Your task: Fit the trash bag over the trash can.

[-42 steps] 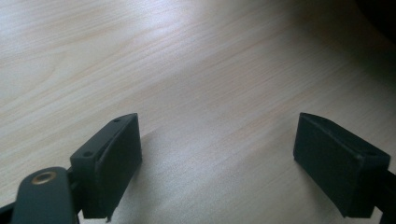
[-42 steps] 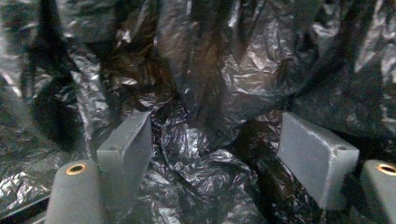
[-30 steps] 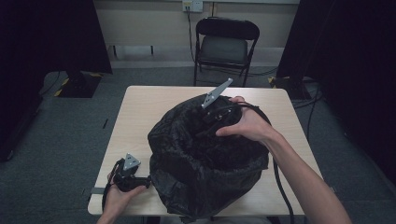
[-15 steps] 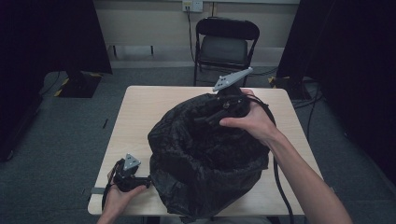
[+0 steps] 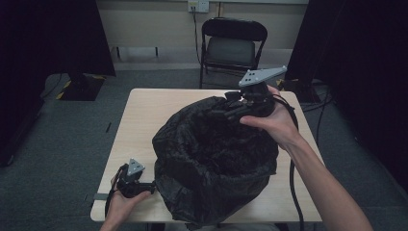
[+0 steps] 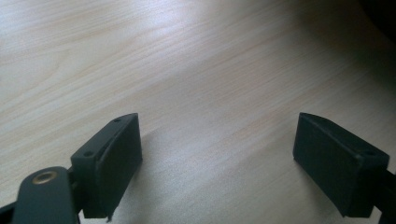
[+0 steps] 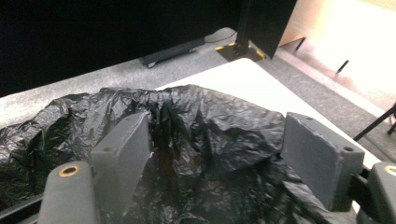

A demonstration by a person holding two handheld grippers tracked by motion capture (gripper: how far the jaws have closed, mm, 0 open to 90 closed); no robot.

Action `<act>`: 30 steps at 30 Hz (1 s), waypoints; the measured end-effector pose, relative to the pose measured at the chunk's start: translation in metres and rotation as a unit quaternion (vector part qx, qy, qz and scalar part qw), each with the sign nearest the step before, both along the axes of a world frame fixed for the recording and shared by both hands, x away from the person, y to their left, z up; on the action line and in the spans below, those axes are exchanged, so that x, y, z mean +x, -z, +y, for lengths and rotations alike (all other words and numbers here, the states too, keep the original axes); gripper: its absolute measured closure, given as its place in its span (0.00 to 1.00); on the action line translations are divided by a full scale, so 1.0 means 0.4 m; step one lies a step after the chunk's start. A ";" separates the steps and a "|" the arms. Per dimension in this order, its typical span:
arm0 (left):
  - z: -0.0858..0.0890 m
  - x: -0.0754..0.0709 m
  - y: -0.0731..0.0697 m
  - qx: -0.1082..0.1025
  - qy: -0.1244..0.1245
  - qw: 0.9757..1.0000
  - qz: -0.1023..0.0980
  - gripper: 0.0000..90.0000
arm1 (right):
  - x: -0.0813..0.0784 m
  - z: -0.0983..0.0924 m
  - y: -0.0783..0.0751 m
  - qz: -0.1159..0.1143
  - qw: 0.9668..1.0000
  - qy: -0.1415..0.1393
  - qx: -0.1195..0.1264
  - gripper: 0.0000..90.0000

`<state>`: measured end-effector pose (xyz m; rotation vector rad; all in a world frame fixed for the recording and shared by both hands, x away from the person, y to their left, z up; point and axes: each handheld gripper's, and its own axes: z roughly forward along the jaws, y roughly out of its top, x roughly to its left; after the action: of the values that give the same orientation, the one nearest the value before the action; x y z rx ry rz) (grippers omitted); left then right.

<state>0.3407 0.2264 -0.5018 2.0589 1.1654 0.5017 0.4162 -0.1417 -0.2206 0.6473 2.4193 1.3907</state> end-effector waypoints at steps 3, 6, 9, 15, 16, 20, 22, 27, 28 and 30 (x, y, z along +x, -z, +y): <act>0.000 0.000 0.000 -0.002 -0.001 1.000 0.000 0.17 | -0.007 -0.018 -0.006 -0.005 1.000 0.003 0.007 0.25; 0.000 0.000 0.000 -0.002 -0.001 1.000 0.001 0.17 | -0.015 -0.041 -0.008 -0.005 1.000 0.012 0.006 0.22; 0.000 0.000 0.000 0.000 -0.002 1.000 0.001 0.17 | -0.025 -0.063 -0.007 -0.011 1.000 0.021 0.000 0.23; 0.000 -0.001 0.000 0.000 -0.003 1.000 0.001 0.17 | -0.052 -0.105 0.005 -0.016 0.999 0.028 0.004 0.23; 0.000 -0.001 0.000 0.000 -0.003 1.000 0.000 0.17 | -0.056 -0.110 0.007 -0.015 0.999 0.030 0.006 0.23; -0.001 -0.001 0.000 0.000 -0.004 1.000 0.000 0.17 | -0.078 -0.146 0.010 -0.026 0.999 0.044 0.018 0.22; -0.001 -0.002 0.000 -0.001 -0.007 1.000 0.001 0.17 | -0.085 -0.162 0.013 -0.027 0.998 0.052 0.019 0.22; 0.000 -0.003 -0.001 -0.004 -0.008 1.000 0.002 0.17 | -0.105 -0.200 0.033 -0.028 0.997 0.067 0.025 0.22; 0.000 -0.003 0.000 -0.004 -0.008 1.000 0.001 0.17 | -0.109 -0.207 0.037 -0.030 0.997 0.068 0.028 0.22; 0.000 -0.003 -0.001 -0.005 -0.009 1.000 0.002 0.17 | -0.119 -0.222 0.043 -0.038 0.996 0.079 0.034 0.21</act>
<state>0.3396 0.2266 -0.5016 2.0433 1.1869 0.4981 0.3688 -0.2303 -0.2379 0.7683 2.2187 1.4102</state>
